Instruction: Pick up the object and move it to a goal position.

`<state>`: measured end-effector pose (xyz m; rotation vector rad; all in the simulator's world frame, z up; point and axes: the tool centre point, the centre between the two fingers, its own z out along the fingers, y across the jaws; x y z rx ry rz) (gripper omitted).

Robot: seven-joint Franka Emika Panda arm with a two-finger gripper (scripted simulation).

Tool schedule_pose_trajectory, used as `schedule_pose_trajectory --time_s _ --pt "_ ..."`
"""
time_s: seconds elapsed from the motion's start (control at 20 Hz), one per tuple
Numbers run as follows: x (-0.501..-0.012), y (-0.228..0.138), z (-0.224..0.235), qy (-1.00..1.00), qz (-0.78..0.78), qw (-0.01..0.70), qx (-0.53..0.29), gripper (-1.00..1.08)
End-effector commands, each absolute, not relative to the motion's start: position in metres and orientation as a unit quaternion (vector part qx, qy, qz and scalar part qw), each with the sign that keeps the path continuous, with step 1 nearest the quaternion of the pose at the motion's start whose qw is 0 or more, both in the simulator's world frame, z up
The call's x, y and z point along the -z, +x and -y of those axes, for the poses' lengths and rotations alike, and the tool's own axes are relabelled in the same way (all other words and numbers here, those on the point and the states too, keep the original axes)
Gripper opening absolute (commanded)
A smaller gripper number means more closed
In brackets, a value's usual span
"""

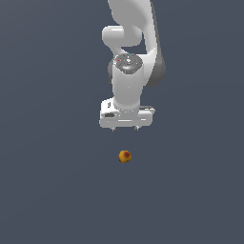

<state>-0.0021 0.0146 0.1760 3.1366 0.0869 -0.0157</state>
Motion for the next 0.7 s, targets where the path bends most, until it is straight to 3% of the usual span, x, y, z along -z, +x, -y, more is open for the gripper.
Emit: schedule_pose_trajectory --time_s 0.0,0.65 --pt "-0.176 -0.0021 -0.0146 1.0 -0.028 0.002 0.005 1.0" --pt "-0.1774 0.0007 -0.0057 0.999 -0.036 0.019 -0.002 1.0"
